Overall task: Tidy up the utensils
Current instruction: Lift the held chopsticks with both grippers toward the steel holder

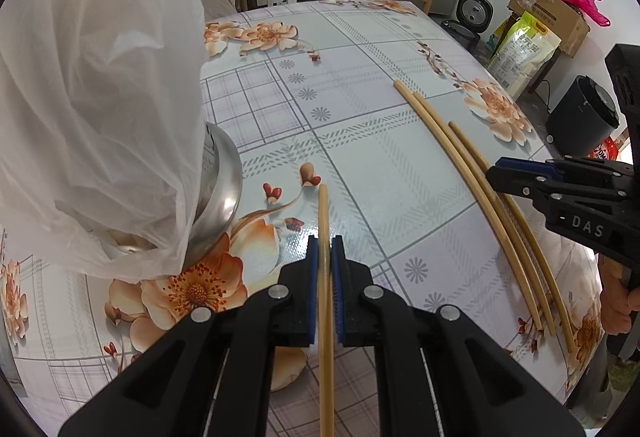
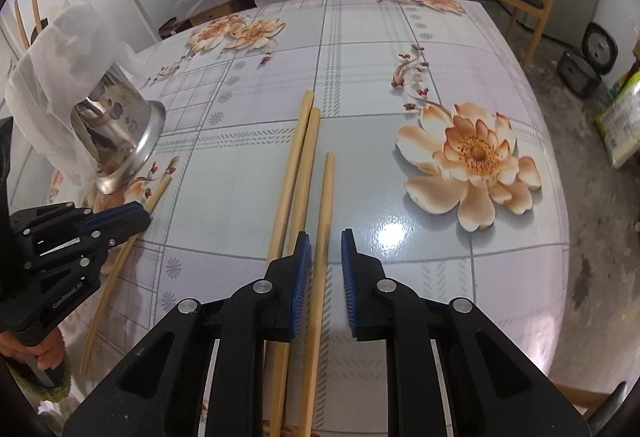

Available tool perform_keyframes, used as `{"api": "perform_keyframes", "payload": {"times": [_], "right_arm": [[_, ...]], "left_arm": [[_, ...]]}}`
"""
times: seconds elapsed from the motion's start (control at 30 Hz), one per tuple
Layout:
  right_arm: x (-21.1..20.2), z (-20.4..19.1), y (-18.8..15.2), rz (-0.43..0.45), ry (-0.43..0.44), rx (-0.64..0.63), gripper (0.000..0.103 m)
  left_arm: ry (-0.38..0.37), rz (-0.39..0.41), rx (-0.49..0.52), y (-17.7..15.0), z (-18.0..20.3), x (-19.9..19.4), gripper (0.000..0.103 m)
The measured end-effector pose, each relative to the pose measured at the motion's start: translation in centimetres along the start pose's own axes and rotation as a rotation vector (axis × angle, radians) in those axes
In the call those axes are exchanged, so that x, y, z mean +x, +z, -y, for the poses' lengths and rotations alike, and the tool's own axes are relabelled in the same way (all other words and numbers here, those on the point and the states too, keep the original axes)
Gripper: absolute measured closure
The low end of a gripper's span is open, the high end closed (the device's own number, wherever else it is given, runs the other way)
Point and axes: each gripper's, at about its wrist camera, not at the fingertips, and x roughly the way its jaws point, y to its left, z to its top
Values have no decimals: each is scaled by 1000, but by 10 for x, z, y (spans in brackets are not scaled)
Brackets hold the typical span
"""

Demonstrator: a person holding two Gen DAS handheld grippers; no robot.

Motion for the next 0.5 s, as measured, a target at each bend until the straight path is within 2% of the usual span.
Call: {"api": "perform_keyframes", "payload": {"times": [0.27, 0.33, 0.5], "right_arm": [[1, -5, -3, 38, -76, -14, 98], [0, 0, -2, 41, -58, 26, 99], [-17, 11, -9, 91, 54, 155, 99]], "left_arm": [[17, 2, -2, 0, 3, 0, 97], [24, 5, 0, 0, 4, 0, 97], [55, 44, 12, -6, 10, 0, 97]]}}
